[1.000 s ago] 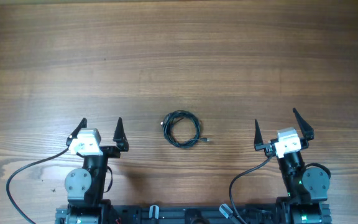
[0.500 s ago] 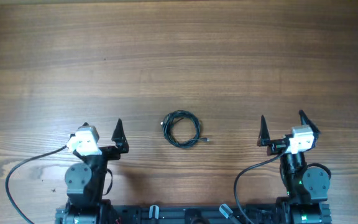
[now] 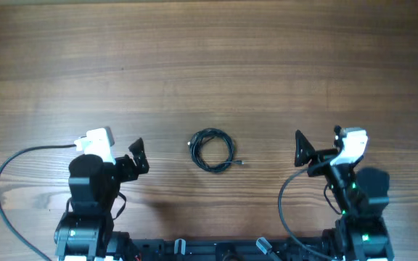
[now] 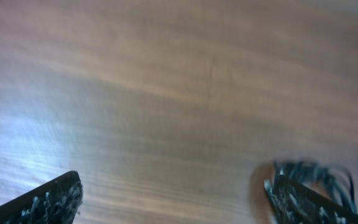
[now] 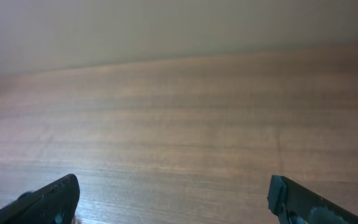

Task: Untangle cables
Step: 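Move the left gripper down and grasp the black cable coil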

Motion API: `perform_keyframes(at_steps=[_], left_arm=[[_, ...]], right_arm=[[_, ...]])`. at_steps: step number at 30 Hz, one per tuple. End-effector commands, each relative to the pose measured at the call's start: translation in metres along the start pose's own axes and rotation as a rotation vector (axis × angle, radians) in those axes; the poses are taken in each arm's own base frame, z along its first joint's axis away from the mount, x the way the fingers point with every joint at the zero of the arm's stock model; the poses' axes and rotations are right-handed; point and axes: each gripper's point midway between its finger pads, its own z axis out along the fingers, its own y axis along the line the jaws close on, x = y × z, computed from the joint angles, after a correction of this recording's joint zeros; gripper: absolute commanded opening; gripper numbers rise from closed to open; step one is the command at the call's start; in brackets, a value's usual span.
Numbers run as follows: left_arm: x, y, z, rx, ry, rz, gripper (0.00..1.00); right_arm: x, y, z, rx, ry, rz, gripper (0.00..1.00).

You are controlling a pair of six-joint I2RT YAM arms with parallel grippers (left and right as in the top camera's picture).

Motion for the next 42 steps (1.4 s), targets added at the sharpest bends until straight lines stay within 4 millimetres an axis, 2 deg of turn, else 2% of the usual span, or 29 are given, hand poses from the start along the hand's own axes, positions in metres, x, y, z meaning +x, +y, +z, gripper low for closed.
perform_keyframes(at_steps=[1,5,10,12,16,19,21,25,27,29,31,33,35,38,41,42], left_arm=[[0.000,-0.008,0.002,0.034,0.059,-0.019,1.00],[0.000,-0.008,0.001,0.014,0.142,-0.024,1.00],[-0.017,-0.018,-0.007,0.013,0.242,-0.032,1.00],[-0.022,-0.025,-0.012,0.027,0.301,-0.040,1.00],[-0.026,-0.034,-0.014,0.061,0.335,-0.049,1.00],[-0.032,-0.041,-0.013,0.104,0.313,-0.050,1.00],[-0.044,-0.045,-0.010,0.120,0.260,-0.045,1.00],[-0.074,-0.062,0.001,0.189,0.165,-0.157,1.00],[-0.075,-0.074,0.013,0.223,0.168,-0.133,1.00],[-0.068,-0.088,0.026,0.249,0.202,-0.099,0.99],[-0.052,-0.101,0.042,0.249,0.257,-0.059,0.98],[-0.034,-0.114,0.054,0.255,0.314,-0.021,0.92],[-0.014,-0.127,0.066,0.269,0.376,0.013,0.81],[0.023,-0.146,0.084,0.283,0.481,0.068,0.59],[0.053,-0.159,0.094,0.290,0.555,0.115,0.54],[0.069,-0.162,0.101,0.275,0.589,0.142,0.52]], right_arm=[[-0.007,0.005,0.011,-0.016,0.097,0.026,1.00],[-0.008,0.003,0.022,-0.008,0.240,-0.044,1.00],[-0.011,0.004,0.020,0.003,0.421,-0.046,1.00],[-0.019,0.006,0.017,-0.004,0.465,-0.078,1.00],[-0.039,0.011,0.017,-0.019,0.427,-0.071,1.00],[-0.045,0.012,0.018,-0.013,0.400,-0.033,1.00],[-0.052,0.014,0.021,-0.022,0.370,-0.037,1.00],[-0.055,0.014,0.022,-0.023,0.357,-0.040,1.00],[-0.055,0.014,0.022,-0.022,0.357,-0.032,1.00],[-0.055,0.014,0.022,-0.022,0.357,-0.032,1.00],[-0.055,0.014,0.022,-0.022,0.358,-0.032,1.00],[-0.055,0.014,0.022,-0.021,0.358,-0.032,1.00],[-0.055,0.014,0.022,-0.021,0.358,-0.032,1.00],[-0.055,0.014,0.022,-0.021,0.358,-0.032,1.00],[-0.055,0.014,0.022,-0.021,0.357,-0.032,1.00],[-0.055,0.014,0.022,-0.021,0.357,-0.032,1.00]])
